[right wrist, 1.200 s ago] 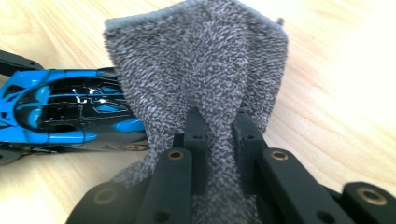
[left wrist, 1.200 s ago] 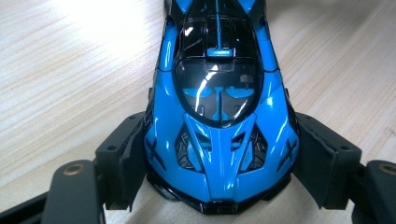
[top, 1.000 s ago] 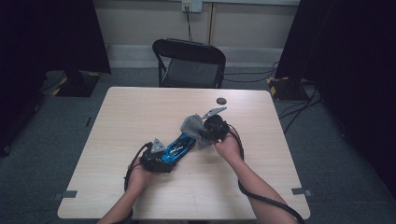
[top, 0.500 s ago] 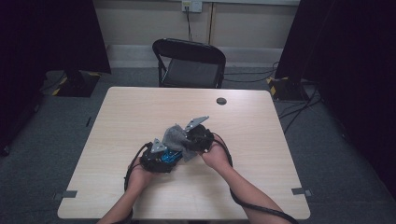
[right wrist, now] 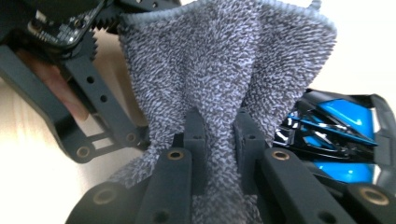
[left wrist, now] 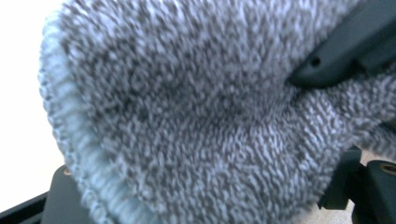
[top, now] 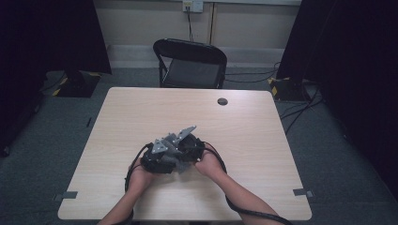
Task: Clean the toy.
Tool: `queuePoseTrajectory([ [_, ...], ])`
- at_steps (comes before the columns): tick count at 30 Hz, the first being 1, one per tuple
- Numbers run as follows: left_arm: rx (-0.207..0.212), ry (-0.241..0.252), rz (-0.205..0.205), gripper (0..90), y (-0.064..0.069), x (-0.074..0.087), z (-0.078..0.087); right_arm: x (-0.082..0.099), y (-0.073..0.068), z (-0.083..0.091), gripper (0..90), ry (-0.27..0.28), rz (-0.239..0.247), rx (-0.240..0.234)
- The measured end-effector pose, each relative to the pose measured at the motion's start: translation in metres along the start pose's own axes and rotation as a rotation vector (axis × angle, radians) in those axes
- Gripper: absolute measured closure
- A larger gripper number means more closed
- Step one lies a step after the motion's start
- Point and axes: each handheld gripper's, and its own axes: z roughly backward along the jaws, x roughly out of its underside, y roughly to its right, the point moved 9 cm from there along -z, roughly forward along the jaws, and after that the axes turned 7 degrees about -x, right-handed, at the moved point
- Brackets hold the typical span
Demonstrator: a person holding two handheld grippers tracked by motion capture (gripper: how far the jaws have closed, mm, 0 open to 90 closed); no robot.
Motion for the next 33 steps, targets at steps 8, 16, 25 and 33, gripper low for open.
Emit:
queuePoseTrajectory([
  [8, 0.0, 0.001, 0.002, 25.6, 0.0, 0.0, 0.0, 0.001, 0.005, 0.0, 79.1, 0.006, -0.026, 0.022],
  [16, 0.003, 0.0, 0.004, 25.6, 0.0, 0.0, 0.0, 0.006, 0.029, 0.013, 79.1, 0.012, -0.063, 0.084],
  [25, 0.002, 0.001, 0.004, 25.7, 0.0, 0.0, 0.0, 0.014, 0.053, 0.021, 79.1, 0.008, -0.119, 0.123],
  [33, 0.002, 0.001, 0.004, 25.6, 0.0, 0.0, 0.0, 0.015, 0.057, 0.024, 79.1, 0.016, -0.126, 0.132],
])
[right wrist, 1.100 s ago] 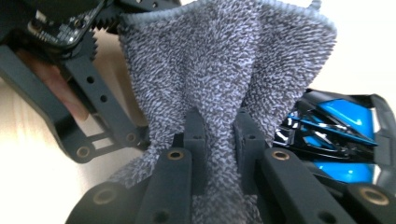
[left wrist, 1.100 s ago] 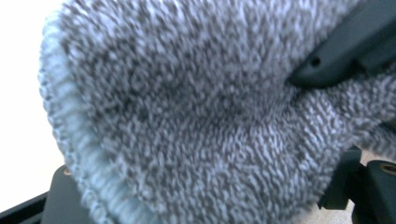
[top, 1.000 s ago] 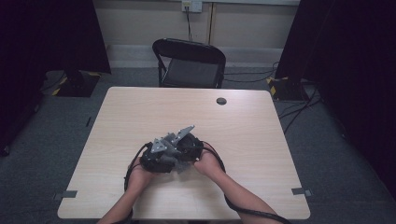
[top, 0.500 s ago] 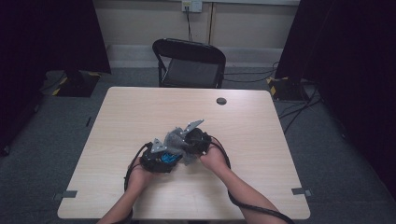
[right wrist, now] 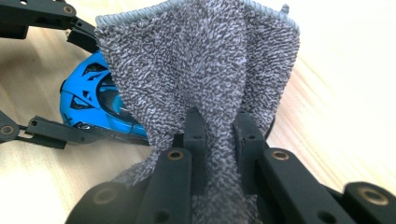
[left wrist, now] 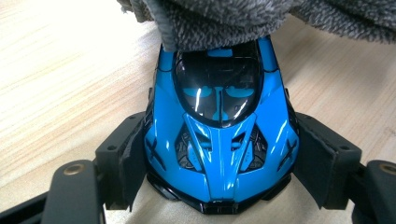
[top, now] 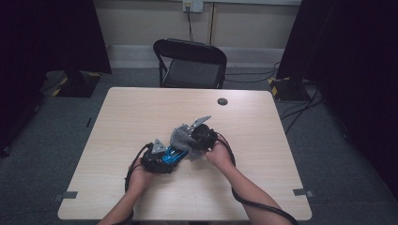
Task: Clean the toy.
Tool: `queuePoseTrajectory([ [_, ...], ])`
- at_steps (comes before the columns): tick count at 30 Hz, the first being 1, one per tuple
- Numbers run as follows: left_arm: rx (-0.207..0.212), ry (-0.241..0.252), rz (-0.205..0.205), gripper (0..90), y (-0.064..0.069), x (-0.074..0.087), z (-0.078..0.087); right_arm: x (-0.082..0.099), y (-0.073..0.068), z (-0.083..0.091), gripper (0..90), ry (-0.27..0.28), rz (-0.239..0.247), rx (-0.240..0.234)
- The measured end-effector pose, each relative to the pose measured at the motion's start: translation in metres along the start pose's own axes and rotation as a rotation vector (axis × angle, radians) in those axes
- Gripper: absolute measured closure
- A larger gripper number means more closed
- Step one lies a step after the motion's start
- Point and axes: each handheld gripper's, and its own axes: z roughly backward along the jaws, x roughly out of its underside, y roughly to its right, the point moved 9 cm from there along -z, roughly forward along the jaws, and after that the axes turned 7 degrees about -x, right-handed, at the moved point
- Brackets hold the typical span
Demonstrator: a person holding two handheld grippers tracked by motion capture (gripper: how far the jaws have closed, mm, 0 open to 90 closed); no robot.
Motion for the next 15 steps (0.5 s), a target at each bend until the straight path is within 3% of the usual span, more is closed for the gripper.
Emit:
queuePoseTrajectory([
  [15, 0.001, 0.0, 0.004, 25.6, 0.0, 0.0, 0.0, 0.011, 0.026, 0.015, 78.9, 0.028, -0.069, 0.036],
])
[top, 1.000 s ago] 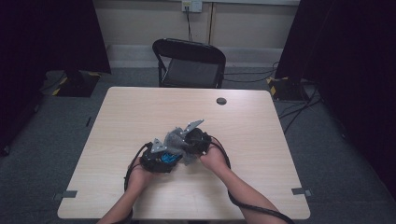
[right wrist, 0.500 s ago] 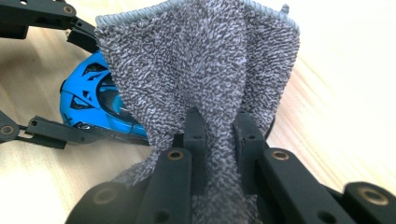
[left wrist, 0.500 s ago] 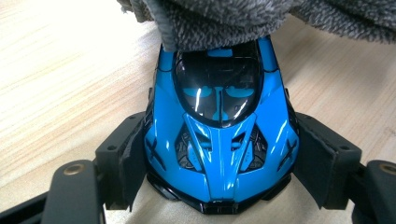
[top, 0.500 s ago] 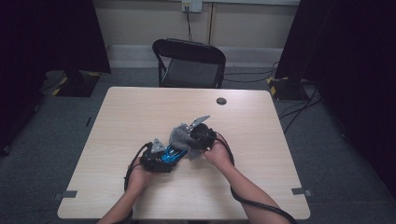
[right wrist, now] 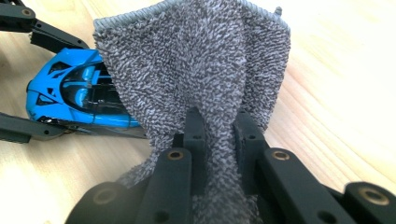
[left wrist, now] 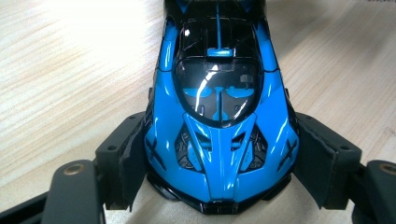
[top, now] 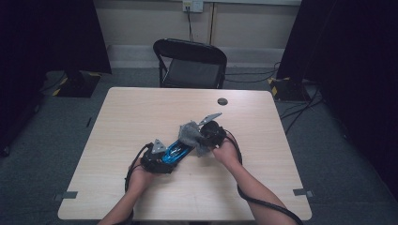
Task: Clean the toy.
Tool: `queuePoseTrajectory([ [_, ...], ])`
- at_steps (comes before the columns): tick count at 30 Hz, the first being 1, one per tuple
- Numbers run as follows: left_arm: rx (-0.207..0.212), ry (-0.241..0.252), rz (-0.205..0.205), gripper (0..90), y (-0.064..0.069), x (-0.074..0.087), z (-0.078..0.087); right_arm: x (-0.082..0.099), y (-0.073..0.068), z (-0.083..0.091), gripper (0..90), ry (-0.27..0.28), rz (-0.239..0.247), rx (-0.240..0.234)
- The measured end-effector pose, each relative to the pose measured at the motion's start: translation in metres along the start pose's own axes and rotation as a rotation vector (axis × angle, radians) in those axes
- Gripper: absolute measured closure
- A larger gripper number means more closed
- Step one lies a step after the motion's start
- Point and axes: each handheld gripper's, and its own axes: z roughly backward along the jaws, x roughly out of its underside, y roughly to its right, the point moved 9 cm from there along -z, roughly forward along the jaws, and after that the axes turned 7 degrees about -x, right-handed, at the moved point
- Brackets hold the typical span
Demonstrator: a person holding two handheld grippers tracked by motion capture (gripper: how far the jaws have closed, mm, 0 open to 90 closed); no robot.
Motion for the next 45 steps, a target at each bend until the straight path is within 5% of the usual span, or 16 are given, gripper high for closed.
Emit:
queuePoseTrajectory([
  [15, -0.005, -0.001, 0.003, 25.6, 0.0, 0.0, 0.0, 0.014, 0.025, 0.013, 78.4, 0.038, -0.074, 0.051],
  [22, -0.005, -0.001, 0.004, 25.5, 0.0, 0.0, 0.0, 0.035, 0.04, 0.028, 78.2, 0.046, -0.122, 0.073],
  [37, 0.013, -0.008, 0.026, 23.9, -0.003, -0.004, 0.011, 0.051, 0.041, 0.037, 78.0, 0.052, -0.129, 0.061],
  [45, 0.051, 0.081, 0.083, 30.5, -0.012, -0.03, 0.032, 0.05, 0.037, 0.04, 78.1, 0.055, -0.116, 0.06],
])
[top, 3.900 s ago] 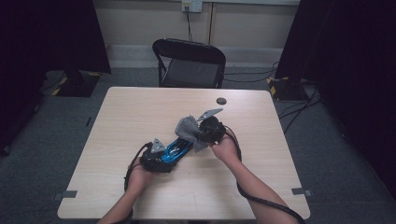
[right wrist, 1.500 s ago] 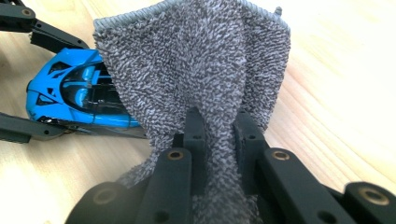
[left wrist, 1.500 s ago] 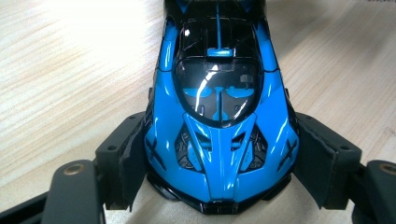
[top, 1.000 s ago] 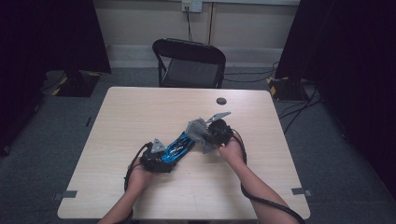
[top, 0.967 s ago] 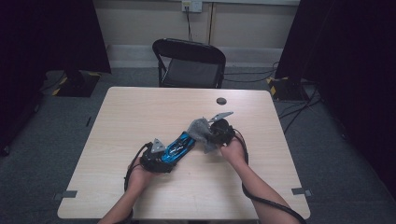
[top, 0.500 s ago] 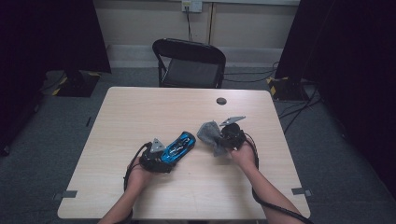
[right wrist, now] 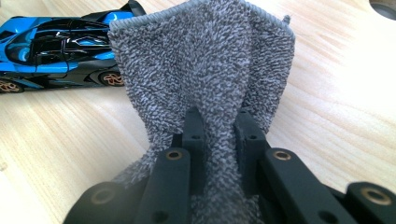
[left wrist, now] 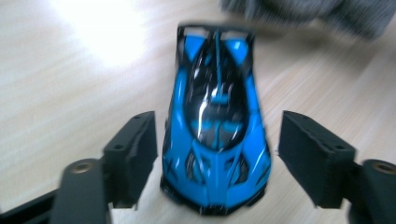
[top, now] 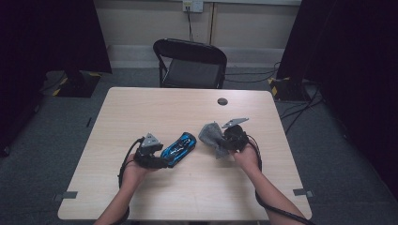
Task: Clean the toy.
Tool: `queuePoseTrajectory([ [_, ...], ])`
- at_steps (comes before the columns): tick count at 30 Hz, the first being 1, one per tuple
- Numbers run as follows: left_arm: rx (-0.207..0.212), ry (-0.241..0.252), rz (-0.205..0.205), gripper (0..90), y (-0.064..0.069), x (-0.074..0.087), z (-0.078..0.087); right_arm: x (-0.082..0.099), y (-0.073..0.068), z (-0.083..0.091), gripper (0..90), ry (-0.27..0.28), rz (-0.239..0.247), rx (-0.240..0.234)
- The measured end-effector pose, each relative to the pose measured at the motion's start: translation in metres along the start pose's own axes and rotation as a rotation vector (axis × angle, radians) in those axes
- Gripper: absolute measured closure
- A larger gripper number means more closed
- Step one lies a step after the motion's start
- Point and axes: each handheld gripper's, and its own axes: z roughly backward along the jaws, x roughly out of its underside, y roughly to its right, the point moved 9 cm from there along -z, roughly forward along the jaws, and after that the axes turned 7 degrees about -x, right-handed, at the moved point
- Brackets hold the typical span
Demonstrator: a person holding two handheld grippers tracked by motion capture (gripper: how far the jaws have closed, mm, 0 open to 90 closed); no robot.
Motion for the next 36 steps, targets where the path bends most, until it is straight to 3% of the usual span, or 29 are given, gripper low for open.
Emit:
queuePoseTrajectory([
  [3, 0.015, -0.004, 0.008, 35.5, 0.001, -0.009, -0.004, 0.001, 0.0, 0.0, 77.9, -0.002, -0.004, 0.001],
  [7, 0.009, -0.051, -0.02, 40.0, 0.002, -0.011, -0.024, 0.002, -0.004, -0.002, 77.9, -0.004, -0.003, -0.001],
  [12, 0.003, -0.08, -0.04, 43.0, 0.003, -0.01, -0.036, 0.004, -0.006, -0.002, 77.9, -0.013, 0.004, 0.013],
  [16, 0.006, -0.092, -0.055, 43.6, 0.005, -0.009, -0.041, 0.01, -0.003, -0.003, 77.8, -0.022, -0.024, 0.033],
  [18, -0.002, -0.094, -0.088, 42.9, 0.007, -0.009, -0.044, 0.014, -0.002, -0.006, 77.8, -0.031, -0.04, 0.041],
  [21, 0.008, -0.089, -0.052, 43.9, 0.008, -0.01, -0.045, 0.015, -0.002, -0.008, 77.8, -0.028, -0.062, 0.051],
  [24, -0.008, -0.094, -0.075, 45.6, 0.007, -0.01, -0.045, 0.015, -0.003, -0.01, 77.9, -0.03, -0.07, 0.059],
  [29, -0.006, -0.09, -0.067, 45.8, 0.008, -0.01, -0.045, 0.015, -0.002, -0.015, 77.9, -0.051, -0.072, 0.122],
  [32, -0.007, -0.088, -0.062, 45.8, 0.008, -0.01, -0.045, 0.013, -0.006, -0.02, 78.0, -0.069, -0.051, 0.14],
  [36, -0.007, -0.085, -0.059, 45.8, 0.008, -0.01, -0.045, 0.01, -0.026, -0.031, 78.3, -0.098, 0.01, 0.12],
])
